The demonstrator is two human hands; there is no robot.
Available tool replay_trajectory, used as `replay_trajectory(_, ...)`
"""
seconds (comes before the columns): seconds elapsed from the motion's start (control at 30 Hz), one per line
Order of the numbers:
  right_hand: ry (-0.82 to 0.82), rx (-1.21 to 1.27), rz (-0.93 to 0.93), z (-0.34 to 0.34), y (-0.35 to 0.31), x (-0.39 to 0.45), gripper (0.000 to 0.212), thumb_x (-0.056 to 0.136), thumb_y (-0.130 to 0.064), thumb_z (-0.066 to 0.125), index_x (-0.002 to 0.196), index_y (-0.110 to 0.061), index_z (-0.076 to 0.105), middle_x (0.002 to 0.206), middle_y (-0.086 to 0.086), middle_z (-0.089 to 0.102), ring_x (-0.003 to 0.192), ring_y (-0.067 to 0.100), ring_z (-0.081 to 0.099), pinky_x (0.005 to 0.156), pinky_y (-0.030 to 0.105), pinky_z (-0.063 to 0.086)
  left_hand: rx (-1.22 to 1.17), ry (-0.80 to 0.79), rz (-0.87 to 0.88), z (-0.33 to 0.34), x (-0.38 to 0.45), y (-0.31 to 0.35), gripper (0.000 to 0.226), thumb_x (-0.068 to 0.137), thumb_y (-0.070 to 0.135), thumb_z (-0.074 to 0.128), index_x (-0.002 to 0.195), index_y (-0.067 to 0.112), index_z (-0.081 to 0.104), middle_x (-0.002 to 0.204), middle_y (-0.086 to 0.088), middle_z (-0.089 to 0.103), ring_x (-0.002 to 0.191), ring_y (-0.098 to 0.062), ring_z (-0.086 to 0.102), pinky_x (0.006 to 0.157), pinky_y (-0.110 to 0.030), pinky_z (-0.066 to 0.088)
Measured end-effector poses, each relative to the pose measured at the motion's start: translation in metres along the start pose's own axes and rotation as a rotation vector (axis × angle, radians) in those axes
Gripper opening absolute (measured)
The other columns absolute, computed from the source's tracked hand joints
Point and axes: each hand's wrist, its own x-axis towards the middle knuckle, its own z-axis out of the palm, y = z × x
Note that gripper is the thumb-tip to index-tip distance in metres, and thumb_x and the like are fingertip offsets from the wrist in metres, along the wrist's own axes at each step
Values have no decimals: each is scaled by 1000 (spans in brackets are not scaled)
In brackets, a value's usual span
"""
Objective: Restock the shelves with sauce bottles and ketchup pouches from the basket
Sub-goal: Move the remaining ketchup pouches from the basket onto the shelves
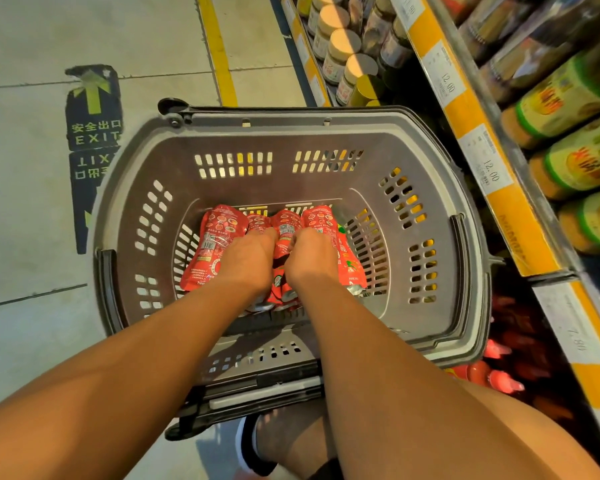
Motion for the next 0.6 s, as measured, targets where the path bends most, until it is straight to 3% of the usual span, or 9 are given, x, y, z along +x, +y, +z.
replay_trajectory(0.07, 51, -1, -45, -4, -2, -3, 16, 88, 4, 60, 91, -10, 68, 93, 13, 69, 85, 31, 64, 64, 36, 41, -51, 97, 29, -5, -1, -2, 31, 86, 4, 68, 110, 19, 55, 103, -10, 66, 96, -34, 65, 75, -45, 52)
replay_trajectory(0.2, 115, -10, -127, -12, -8, -10, 18, 87, 5, 56, 86, -11, 64, 89, 12, 69, 84, 33, 66, 68, 40, 51, -133, 192, 53, -15, -4, -6, 23, 86, 2, 64, 101, 18, 56, 94, -9, 69, 90, -35, 65, 66, -41, 43)
replay_trajectory(0.33, 175, -58, -148, -22, -13, -18, 30, 88, 0, 61, 70, -18, 46, 88, 12, 69, 83, 35, 66, 63, 37, 41, -153, 230, -22, -29, -10, -6, 24, 84, 3, 64, 103, 18, 62, 93, -8, 69, 90, -35, 65, 71, -46, 55)
replay_trajectory(0.47, 255, -79, -117, -31, -12, -30, 35, 88, -8, 70, 68, -21, 44, 82, 8, 65, 83, 34, 67, 62, 35, 39, -236, 330, -51, -41, -22, -12, 22, 87, 5, 62, 103, 20, 66, 92, -6, 71, 89, -33, 65, 73, -45, 55)
replay_trajectory(0.53, 267, -69, -96, -37, -10, -38, 40, 86, -7, 69, 65, -20, 38, 75, 6, 58, 82, 33, 67, 61, 34, 39, -322, 372, -65, -45, -30, -16, 19, 88, 7, 68, 100, 21, 69, 85, 2, 69, 81, -23, 64, 72, -38, 52)
replay_trajectory(0.6, 279, -48, -82, -45, -7, -47, 32, 86, -8, 69, 67, -18, 45, 81, 6, 63, 85, 33, 67, 61, 34, 41, -442, 399, -99, -50, -40, -18, 16, 86, 12, 77, 98, 22, 73, 78, 14, 61, 73, -9, 57, 71, -30, 46)
